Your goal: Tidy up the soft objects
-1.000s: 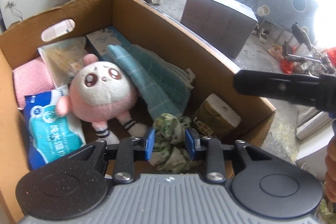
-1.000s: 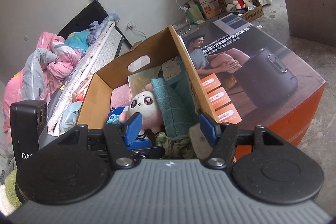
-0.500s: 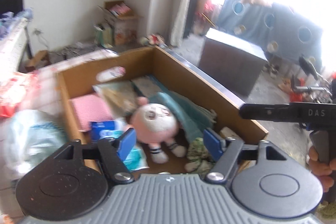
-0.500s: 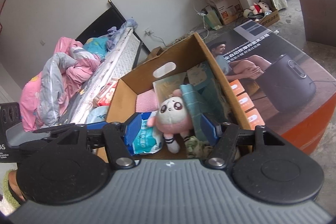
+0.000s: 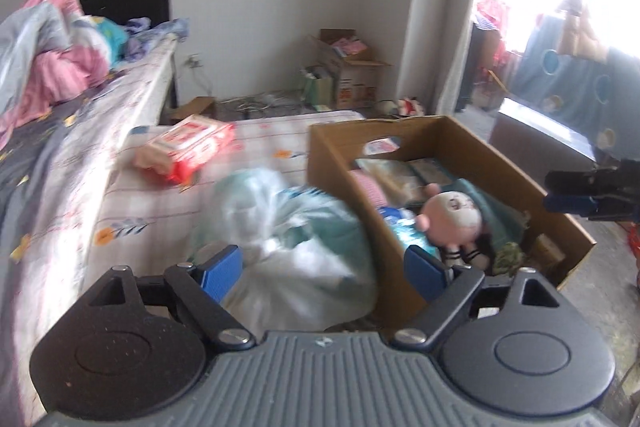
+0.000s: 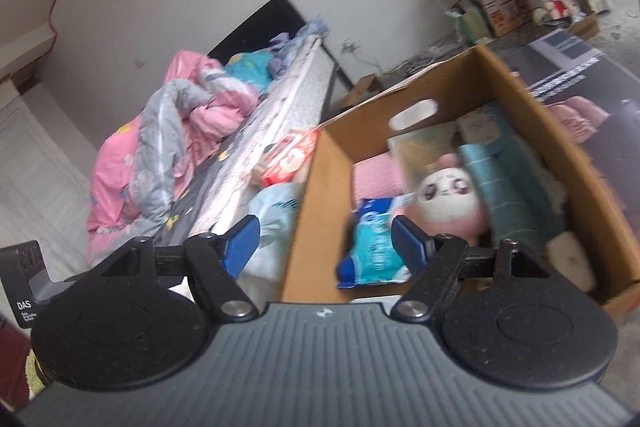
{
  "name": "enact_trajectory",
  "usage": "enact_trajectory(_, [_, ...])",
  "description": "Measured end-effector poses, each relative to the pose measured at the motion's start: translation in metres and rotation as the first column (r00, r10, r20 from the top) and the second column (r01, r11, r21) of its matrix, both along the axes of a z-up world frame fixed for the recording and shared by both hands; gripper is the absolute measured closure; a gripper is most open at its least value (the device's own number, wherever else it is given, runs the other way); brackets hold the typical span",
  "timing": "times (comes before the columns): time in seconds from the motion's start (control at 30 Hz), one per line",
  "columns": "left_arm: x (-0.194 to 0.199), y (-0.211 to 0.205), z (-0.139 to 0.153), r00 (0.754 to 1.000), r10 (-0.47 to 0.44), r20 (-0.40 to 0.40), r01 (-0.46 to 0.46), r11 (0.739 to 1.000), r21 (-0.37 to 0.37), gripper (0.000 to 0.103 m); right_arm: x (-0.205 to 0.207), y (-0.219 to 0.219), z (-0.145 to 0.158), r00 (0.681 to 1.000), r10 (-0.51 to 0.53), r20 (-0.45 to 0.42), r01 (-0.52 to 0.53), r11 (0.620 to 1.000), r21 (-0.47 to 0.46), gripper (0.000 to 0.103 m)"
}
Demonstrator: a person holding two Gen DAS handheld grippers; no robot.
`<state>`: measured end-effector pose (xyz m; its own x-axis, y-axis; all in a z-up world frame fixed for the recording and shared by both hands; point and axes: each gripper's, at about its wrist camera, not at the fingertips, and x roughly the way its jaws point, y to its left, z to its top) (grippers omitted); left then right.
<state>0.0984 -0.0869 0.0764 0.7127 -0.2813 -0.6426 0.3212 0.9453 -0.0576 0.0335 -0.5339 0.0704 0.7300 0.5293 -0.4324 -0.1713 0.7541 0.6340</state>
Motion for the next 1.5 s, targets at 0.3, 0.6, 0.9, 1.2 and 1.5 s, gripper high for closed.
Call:
enact_trajectory(0.3, [-0.024, 0.063, -0.027, 0.99, 0.119, -0.073, -0.122, 0.992, -0.033, 0.014, 0.025, 0.096, 0.015, 0.979, 0.204, 0.005, -0.204, 0.979, 0.011, 0.03])
enact_trajectory(0.6, [-0.032, 0.091, -0.053, 0.979, 0.148, -0.141, -0.157, 0.986, -0.055, 0.014, 0.031, 0.134, 0.026, 0.975, 0.222, -0.013, -0.223, 0.972, -0.077, 0.03])
enact_trajectory(0.9, [-0.016, 0.097, -0.063, 0.973, 0.171, -0.155, -0.183, 0.981, -0.067, 0.014, 0.07, 0.081, -0.038, 0.908, 0.113, -0.402, -0.261, 0.906, -0.334, 0.023])
enact_trajectory(1.2, [-0.008, 0.097, -0.069, 0.965, 0.193, -0.175, -0.209, 0.975, -0.076, 0.014, 0.091, 0.098, -0.095, 0.757, 0.188, -0.625, -0.447, 0.847, -0.286, 0.021])
enact_trajectory(1.5, [-0.005, 0.097, -0.07, 0.963, 0.198, -0.18, -0.214, 0.974, -0.074, 0.014, 0.09, 0.088, -0.098, 0.771, 0.2, -0.605, -0.423, 0.871, -0.251, 0.038])
